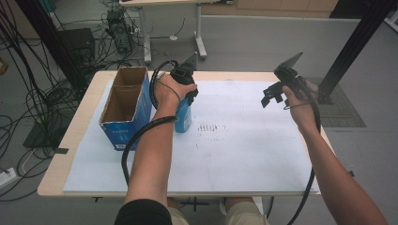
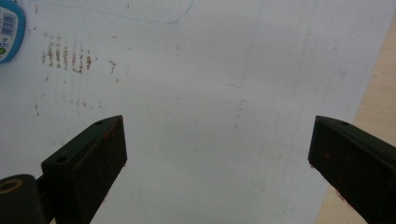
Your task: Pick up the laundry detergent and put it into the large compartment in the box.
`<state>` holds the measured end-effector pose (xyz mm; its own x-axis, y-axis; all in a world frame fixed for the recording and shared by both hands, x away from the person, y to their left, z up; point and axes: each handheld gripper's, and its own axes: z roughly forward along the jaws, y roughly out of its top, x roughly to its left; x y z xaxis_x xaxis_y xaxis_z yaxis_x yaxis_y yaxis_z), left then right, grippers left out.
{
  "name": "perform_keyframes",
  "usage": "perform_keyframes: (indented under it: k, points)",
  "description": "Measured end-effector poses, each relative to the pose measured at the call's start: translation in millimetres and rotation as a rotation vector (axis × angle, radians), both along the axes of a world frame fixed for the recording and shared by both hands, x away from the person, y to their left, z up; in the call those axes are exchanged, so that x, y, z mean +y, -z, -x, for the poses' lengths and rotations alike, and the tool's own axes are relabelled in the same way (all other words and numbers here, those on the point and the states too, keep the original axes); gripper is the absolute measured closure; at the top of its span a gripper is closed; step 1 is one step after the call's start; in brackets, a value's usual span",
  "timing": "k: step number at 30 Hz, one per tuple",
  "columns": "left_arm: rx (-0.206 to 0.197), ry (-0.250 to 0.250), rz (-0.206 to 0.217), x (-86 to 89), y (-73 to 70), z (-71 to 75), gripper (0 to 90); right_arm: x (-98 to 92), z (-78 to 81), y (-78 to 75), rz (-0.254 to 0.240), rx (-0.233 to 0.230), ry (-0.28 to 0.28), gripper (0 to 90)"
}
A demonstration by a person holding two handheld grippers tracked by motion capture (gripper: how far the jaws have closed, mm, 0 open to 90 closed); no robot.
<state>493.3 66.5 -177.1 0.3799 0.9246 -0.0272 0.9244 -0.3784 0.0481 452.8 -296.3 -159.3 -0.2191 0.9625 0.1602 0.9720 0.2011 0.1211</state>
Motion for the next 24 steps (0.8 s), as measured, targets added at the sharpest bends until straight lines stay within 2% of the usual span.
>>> perform_keyframes:
  k: [24]
  points:
    - [0.000, 0.004, 0.000, 0.6, -0.1, -0.5, 39.1, 0.1, -0.9, 0.6, 0.001, 0.003, 0.000, 4.4]
